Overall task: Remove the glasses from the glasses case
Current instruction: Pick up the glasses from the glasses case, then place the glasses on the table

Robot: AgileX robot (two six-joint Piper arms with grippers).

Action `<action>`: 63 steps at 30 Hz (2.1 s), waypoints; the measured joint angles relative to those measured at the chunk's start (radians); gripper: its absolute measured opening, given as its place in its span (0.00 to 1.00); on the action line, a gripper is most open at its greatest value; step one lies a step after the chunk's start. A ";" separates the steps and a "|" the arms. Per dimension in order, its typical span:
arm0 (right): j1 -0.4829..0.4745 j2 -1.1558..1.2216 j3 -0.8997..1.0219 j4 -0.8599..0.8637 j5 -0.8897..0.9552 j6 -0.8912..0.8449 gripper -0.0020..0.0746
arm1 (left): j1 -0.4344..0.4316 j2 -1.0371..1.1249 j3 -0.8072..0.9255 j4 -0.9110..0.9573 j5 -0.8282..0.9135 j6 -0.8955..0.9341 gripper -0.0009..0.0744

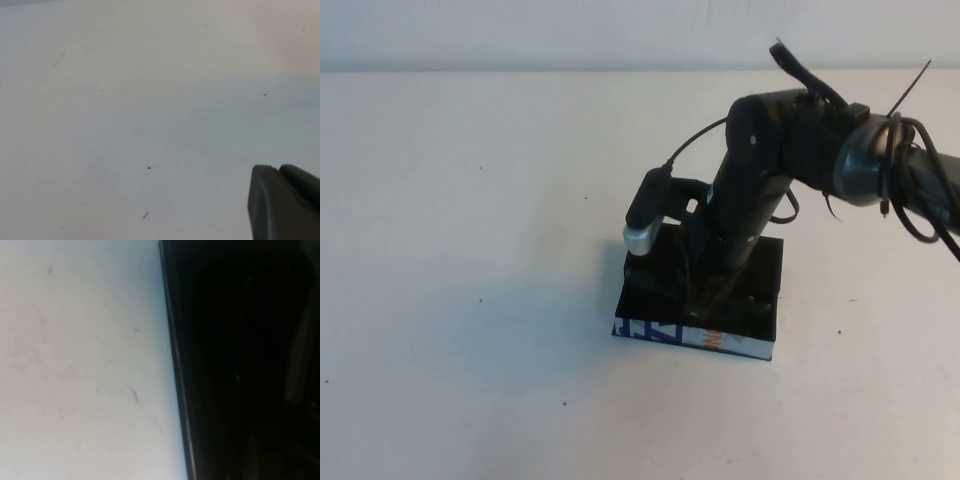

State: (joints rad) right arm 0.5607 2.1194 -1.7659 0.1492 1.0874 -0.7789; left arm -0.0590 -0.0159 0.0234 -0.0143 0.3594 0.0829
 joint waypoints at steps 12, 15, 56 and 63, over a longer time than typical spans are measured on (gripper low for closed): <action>-0.017 -0.181 -0.160 -0.097 0.143 0.514 0.09 | 0.000 0.000 0.000 0.000 0.000 0.000 0.01; -0.077 -0.270 -0.116 -0.054 0.143 0.639 0.09 | 0.000 0.000 0.000 0.000 0.000 0.000 0.01; -0.470 -0.537 0.903 0.174 -0.553 0.586 0.27 | 0.000 0.000 0.000 0.000 0.000 0.000 0.01; -0.470 -0.533 0.838 0.178 -0.472 0.586 0.34 | 0.000 0.000 0.000 0.000 0.000 0.000 0.01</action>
State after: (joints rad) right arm 0.0908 1.5868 -0.9283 0.3274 0.6159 -0.1929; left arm -0.0590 -0.0159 0.0234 -0.0143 0.3594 0.0829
